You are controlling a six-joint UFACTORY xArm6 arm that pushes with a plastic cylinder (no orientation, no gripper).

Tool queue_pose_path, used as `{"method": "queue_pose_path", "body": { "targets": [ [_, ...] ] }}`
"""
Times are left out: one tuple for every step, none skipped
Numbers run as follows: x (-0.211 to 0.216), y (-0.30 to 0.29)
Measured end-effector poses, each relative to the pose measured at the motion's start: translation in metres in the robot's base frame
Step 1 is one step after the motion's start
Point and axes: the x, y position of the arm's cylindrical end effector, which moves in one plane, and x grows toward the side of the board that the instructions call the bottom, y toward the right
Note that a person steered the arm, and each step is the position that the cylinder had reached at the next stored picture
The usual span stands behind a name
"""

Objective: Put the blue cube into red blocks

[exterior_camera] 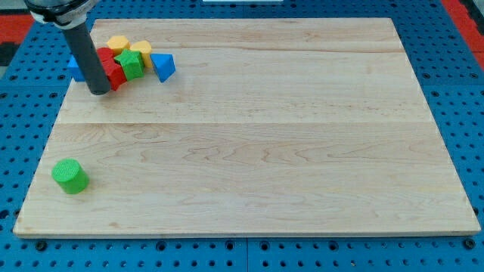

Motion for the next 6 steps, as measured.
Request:
{"method": "queue_pose_path", "body": {
  "targets": [
    [0.012, -0.056],
    [-0.029, -0.069],
    [-0.061, -0.072],
    [-0.065, -0.05],
    [-0.065, -0.07],
    [-0.064, -0.073]
  ]
}}
